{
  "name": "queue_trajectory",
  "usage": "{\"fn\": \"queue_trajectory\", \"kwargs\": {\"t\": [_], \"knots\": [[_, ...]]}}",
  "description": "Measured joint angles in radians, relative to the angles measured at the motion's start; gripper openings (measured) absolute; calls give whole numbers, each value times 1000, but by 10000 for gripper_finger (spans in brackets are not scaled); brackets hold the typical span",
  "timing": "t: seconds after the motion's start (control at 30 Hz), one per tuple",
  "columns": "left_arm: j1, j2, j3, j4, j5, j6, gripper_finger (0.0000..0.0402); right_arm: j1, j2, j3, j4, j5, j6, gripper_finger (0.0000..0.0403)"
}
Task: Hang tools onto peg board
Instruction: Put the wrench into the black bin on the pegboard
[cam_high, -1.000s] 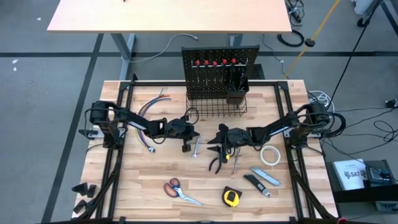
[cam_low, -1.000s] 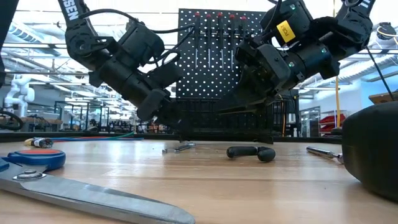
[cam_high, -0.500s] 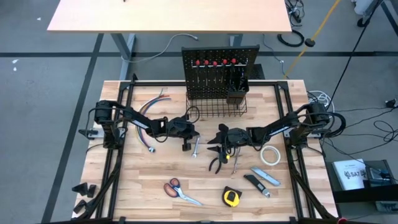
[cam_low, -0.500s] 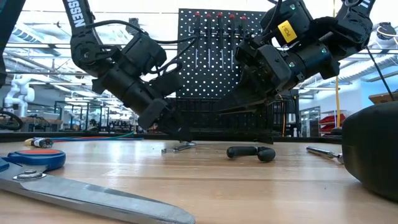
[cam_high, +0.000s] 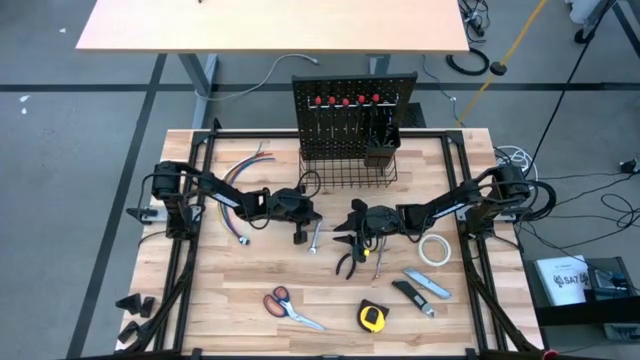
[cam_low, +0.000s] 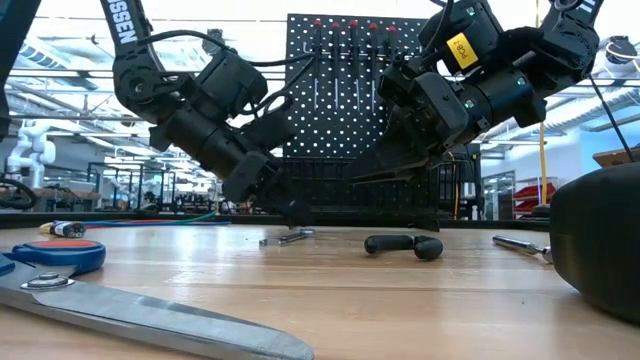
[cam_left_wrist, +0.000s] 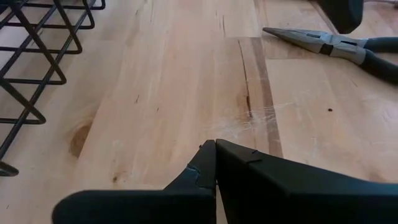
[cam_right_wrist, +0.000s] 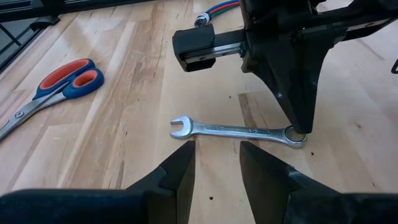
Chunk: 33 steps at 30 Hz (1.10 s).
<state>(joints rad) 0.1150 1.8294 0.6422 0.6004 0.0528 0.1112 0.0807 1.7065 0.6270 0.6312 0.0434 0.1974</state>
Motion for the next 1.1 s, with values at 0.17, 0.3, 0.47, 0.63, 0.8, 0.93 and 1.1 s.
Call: {"fn": "queue_trajectory", "kwargs": {"t": [0.17, 0.3, 0.47, 0.63, 0.8, 0.93, 1.1], "knots": [[0, 3, 0, -12, 0, 0, 3, 0, 0, 0, 0, 0, 0, 116], [5, 26, 1, -5, 2, 0, 3, 0, 0, 0, 0, 0, 0, 116], [12, 44, 3, 7, 3, -1, 3, 0, 0, 0, 0, 0, 0, 116], [14, 45, 3, 3, 3, -1, 3, 0, 0, 0, 3, -45, -12, 116], [15, 45, 3, -3, 3, -2, 3, 21, 0, 0, 9, -123, -157, 116], [16, 46, 3, -7, 18, -3, 3, 49, 2, 0, 29, -102, -276, 116], [21, 46, 2, -12, 24, -27, 3, 99, 47, 1, 128, -68, -450, 132]]}}
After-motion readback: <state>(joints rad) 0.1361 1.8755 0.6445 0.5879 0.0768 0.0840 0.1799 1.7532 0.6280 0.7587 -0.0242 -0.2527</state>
